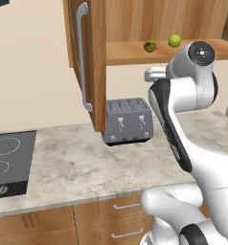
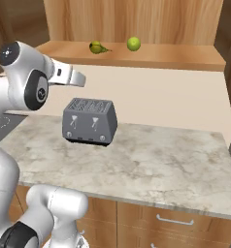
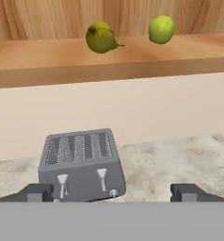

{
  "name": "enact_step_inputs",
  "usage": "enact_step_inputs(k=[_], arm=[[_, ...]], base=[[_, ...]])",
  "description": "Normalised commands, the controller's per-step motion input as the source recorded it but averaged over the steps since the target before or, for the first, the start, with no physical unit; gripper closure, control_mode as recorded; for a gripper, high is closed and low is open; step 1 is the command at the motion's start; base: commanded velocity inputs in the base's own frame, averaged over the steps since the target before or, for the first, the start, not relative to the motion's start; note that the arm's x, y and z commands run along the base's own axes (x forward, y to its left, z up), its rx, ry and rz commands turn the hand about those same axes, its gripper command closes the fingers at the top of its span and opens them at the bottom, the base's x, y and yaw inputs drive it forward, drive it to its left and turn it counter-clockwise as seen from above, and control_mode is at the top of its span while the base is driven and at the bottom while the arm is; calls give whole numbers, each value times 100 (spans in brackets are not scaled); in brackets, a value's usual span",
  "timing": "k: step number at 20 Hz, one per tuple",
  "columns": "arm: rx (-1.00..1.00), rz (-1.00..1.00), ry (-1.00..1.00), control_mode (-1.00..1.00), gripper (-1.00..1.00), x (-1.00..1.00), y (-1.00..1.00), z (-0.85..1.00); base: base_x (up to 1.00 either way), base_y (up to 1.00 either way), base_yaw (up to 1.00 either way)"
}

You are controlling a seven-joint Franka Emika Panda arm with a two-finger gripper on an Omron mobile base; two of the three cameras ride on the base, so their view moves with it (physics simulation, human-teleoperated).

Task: Pick the pears from the cabinet and place them in one bowl. Pick the potato from the sink and place it in the other bowl.

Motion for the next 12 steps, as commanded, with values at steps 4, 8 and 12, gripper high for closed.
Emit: enact_step_inputs(k=[4,8,12], arm=[[2,0,-13,-100,-100,-4,-8,71],[0,0,-16,-100,-100,8,-3,52],[4,2,-10,-100,-100,50,-12,14]], base=[[0,0,0],[0,0,0],[0,0,0]])
